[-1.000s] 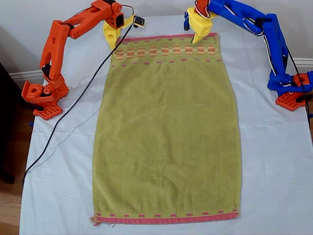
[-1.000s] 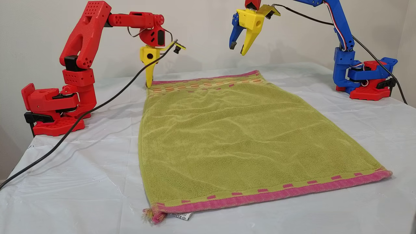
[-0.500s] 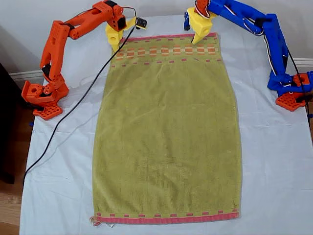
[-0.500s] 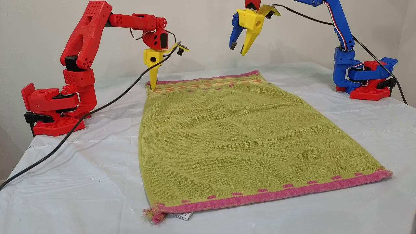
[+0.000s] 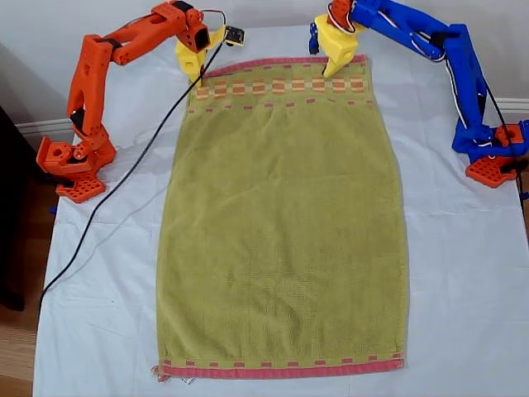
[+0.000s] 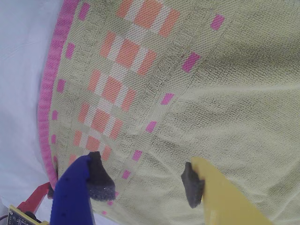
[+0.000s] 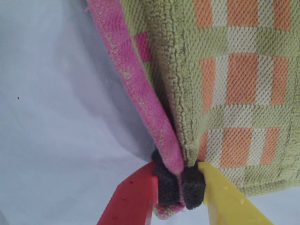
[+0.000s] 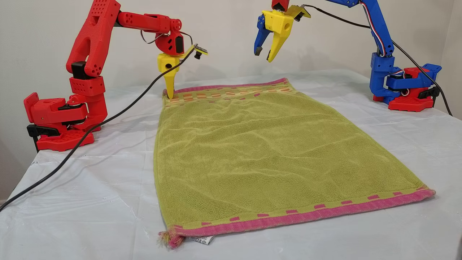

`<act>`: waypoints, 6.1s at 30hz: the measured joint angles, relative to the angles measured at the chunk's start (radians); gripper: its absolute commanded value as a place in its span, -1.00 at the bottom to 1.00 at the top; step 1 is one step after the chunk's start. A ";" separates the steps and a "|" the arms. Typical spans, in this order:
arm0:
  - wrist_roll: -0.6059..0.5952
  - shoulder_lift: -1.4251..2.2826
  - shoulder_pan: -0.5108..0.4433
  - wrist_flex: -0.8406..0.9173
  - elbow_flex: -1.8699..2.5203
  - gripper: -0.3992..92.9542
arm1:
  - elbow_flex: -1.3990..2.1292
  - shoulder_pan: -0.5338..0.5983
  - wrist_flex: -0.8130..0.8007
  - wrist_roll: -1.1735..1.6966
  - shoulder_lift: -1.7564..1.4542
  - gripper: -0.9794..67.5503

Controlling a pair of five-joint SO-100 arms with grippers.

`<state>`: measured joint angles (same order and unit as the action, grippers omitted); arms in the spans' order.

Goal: Fold the towel.

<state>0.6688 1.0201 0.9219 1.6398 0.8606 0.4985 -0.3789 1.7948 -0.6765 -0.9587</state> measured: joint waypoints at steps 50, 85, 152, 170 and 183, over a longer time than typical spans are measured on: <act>-0.002 0.015 -0.012 0.072 0.000 -0.99 | -0.178 -0.304 0.000 -0.305 0.383 0.52; -0.002 0.032 -0.038 0.018 0.048 -0.99 | -0.155 -0.388 -0.006 -0.176 0.462 0.48; -0.017 0.110 -0.051 -0.023 0.169 -0.99 | -0.270 -0.359 -0.006 -0.161 0.532 -0.97; -0.100 0.529 -0.120 0.170 0.367 -0.99 | 0.121 -0.204 -0.008 -0.249 -0.025 -0.97; -0.167 0.747 -0.218 0.413 0.305 -0.99 | 0.313 -0.127 -0.002 -0.290 -0.396 -0.97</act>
<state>0.5016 1.7671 0.7041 2.0525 1.1658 0.8115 -0.5062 1.7932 -0.9664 -1.3545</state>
